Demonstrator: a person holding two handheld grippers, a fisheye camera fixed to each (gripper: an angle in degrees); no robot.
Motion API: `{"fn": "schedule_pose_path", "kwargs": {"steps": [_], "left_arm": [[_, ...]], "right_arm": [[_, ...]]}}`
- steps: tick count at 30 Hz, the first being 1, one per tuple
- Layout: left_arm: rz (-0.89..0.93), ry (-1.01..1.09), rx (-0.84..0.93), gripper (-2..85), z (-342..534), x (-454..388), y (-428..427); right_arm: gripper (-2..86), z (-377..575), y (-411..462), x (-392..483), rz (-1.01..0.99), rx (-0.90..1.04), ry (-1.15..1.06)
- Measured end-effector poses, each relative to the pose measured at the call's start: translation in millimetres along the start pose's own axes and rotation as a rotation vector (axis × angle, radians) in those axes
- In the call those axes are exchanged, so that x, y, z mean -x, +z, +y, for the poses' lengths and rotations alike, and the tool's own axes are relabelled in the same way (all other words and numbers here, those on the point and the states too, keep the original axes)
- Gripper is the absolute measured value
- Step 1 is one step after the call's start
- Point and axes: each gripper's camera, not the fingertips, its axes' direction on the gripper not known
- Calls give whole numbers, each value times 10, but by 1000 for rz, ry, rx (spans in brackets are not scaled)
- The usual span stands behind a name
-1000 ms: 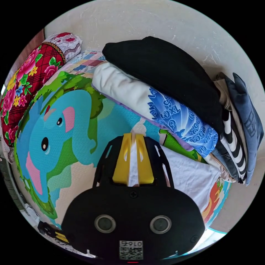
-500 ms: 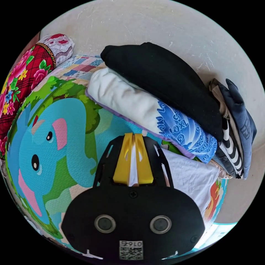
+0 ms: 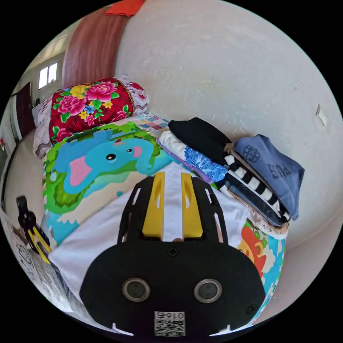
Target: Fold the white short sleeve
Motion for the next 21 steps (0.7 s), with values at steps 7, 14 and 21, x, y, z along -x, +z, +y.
{"fn": "schedule_pose_path", "kwargs": {"steps": [7, 14, 21], "left_arm": [[-86, 6, -9, 86, -86, -154, 21], [-148, -50, -1, 22, -52, -240, 233], [-186, -67, -2, -4, 12, -361, 197]], "right_arm": [[81, 1428, -2629, 44, 41, -106, 68], [85, 1907, -4018, 628, 76, -155, 155], [125, 1410, -4416, 1494, 63, -111, -28]]}}
